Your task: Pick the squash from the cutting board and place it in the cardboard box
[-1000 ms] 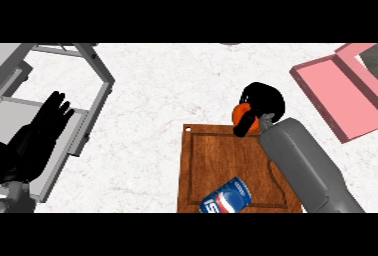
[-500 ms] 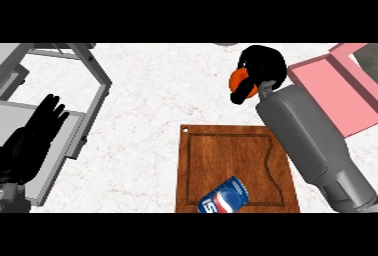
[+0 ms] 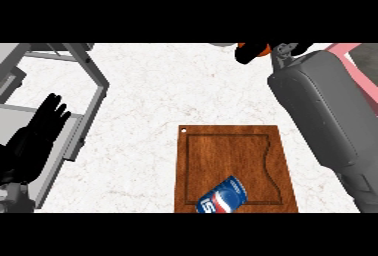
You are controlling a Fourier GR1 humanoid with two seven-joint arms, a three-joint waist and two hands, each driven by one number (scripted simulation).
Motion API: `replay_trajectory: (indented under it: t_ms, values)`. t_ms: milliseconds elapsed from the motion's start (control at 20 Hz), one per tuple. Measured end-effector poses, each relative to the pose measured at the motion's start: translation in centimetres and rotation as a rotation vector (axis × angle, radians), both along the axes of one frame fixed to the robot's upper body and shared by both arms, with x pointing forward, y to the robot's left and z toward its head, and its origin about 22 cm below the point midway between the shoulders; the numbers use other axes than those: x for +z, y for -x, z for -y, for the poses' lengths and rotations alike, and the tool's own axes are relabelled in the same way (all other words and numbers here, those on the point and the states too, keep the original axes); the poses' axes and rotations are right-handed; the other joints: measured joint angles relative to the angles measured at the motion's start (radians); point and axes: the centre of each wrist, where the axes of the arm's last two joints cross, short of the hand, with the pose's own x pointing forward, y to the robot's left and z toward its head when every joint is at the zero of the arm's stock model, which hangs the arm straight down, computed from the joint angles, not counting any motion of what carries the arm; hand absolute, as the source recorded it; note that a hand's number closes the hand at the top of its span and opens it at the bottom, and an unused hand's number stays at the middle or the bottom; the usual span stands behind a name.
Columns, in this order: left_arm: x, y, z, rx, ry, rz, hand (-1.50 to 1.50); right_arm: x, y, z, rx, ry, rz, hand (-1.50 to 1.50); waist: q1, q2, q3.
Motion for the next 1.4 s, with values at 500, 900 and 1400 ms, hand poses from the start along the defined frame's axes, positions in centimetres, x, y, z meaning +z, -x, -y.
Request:
replay_trajectory:
  t_ms: [500,900,1400]
  values:
    - [-0.3,0.3,-0.8,-0.009,0.0,0.003,0.0,4.0,-0.3,6.1,-0.198,-0.003,0.103,1.5,0.004,0.004,0.0]
    - [0.2,0.0,0.1,-0.013,-0.002,0.007,0.0,2.8,-1.6,12.1,-0.221,0.027,0.075,1.5,0.009,0.006,0.0]
    - [0.4,-0.1,0.6,-0.018,0.001,0.006,0.0,-3.3,-3.5,17.9,-0.204,-0.003,0.059,1.5,0.017,0.01,0.001]
